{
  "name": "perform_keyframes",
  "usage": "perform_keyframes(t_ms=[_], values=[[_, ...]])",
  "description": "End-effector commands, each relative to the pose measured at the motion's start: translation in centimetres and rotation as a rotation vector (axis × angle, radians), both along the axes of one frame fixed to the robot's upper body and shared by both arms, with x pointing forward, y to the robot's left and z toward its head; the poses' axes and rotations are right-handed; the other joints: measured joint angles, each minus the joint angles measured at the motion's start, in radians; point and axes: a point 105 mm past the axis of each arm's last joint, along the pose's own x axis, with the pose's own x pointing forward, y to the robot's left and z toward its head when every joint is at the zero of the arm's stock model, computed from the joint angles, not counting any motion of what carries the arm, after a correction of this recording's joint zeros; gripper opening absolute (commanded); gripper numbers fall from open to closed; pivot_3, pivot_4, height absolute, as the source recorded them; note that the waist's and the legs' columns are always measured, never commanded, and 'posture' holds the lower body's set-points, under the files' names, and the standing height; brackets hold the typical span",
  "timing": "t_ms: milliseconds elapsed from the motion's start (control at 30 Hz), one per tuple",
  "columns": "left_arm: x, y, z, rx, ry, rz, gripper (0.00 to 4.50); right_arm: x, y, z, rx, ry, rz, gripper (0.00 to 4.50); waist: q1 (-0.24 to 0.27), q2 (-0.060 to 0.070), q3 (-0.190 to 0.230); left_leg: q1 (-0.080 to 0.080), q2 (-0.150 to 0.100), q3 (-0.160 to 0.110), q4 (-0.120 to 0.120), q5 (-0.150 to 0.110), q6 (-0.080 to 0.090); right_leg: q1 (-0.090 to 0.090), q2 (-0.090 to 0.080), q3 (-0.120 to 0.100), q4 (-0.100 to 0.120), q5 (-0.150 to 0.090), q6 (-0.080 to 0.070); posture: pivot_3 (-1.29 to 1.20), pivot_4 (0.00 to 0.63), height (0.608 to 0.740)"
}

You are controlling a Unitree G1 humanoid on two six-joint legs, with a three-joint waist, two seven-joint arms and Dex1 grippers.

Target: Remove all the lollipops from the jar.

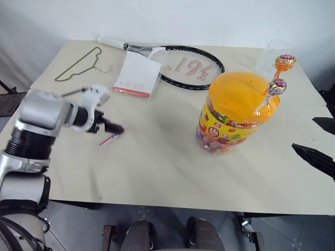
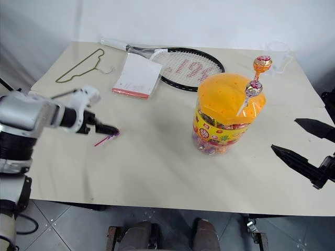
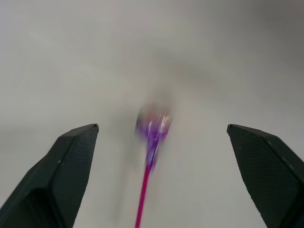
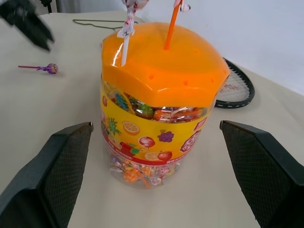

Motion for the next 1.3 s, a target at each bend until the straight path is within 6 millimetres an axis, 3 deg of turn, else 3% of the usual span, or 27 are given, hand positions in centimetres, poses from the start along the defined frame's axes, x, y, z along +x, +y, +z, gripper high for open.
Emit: perform_keyframes(t_ms=[33, 200, 333, 567, 800, 1033, 1300], values=[[-0.5, -1.5, 2.9, -0.087, -0.100, -0.155, 4.49, -0.7, 0.8, 1.3, -0.041, -0.044, 0.003, 4.50, -0.002, 0.000, 0.000, 0.000, 0.000, 0.000, 0.000, 0.000, 0.000, 0.000, 0.000, 0.000, 0.000, 0.000, 0.000, 0.00, 0.150, 0.740], [-1.4, -3.7, 4.9, -0.174, -0.268, -0.417, 4.49, -0.4, 2.7, 1.4, -0.031, -0.017, 0.022, 4.50, -0.004, 0.000, 0.000, 0.000, 0.000, 0.000, 0.000, 0.000, 0.000, 0.000, 0.000, 0.000, 0.001, 0.000, 0.000, 0.00, 0.150, 0.740], [-1.8, -4.9, 5.5, -0.275, -0.351, -0.554, 4.49, -0.1, 4.6, 1.4, -0.034, -0.030, 0.070, 4.50, -0.003, 0.000, 0.000, 0.001, 0.000, 0.000, 0.001, 0.000, 0.000, 0.000, 0.000, 0.000, 0.002, 0.000, 0.000, 0.00, 0.150, 0.740], [-4.4, -6.4, 5.9, -0.530, -0.440, -0.856, 4.49, 1.3, 6.3, 2.0, -0.011, -0.052, 0.097, 4.50, -0.002, 0.000, 0.000, -0.001, 0.000, 0.000, 0.004, 0.000, 0.000, 0.000, 0.000, -0.001, 0.002, 0.000, 0.000, 0.00, 0.150, 0.740], [-6.7, -6.0, 6.2, -0.676, -0.517, -1.116, 4.49, 2.2, 5.4, 2.2, -0.040, -0.033, 0.079, 4.50, -0.002, 0.000, 0.000, -0.002, 0.001, -0.001, 0.005, 0.000, 0.000, 0.000, 0.000, -0.001, 0.002, 0.000, 0.000, 0.00, 0.150, 0.740], [-7.5, -5.8, 6.1, -0.725, -0.530, -1.204, 4.49, 3.7, 3.6, 3.4, -0.090, -0.024, 0.067, 4.50, -0.005, 0.000, 0.000, -0.002, 0.001, -0.001, 0.005, 0.000, 0.001, 0.000, 0.000, -0.001, 0.002, 0.000, 0.000, 0.00, 0.150, 0.740], [-7.7, -5.7, 5.4, -0.696, -0.507, -1.215, 4.49, 6.1, 3.9, 4.3, -0.122, -0.059, 0.117, 4.50, -0.006, 0.000, 0.000, -0.002, 0.001, -0.001, 0.005, 0.000, 0.001, 0.000, 0.000, -0.001, 0.002, 0.000, 0.000, 0.00, 0.150, 0.740]])
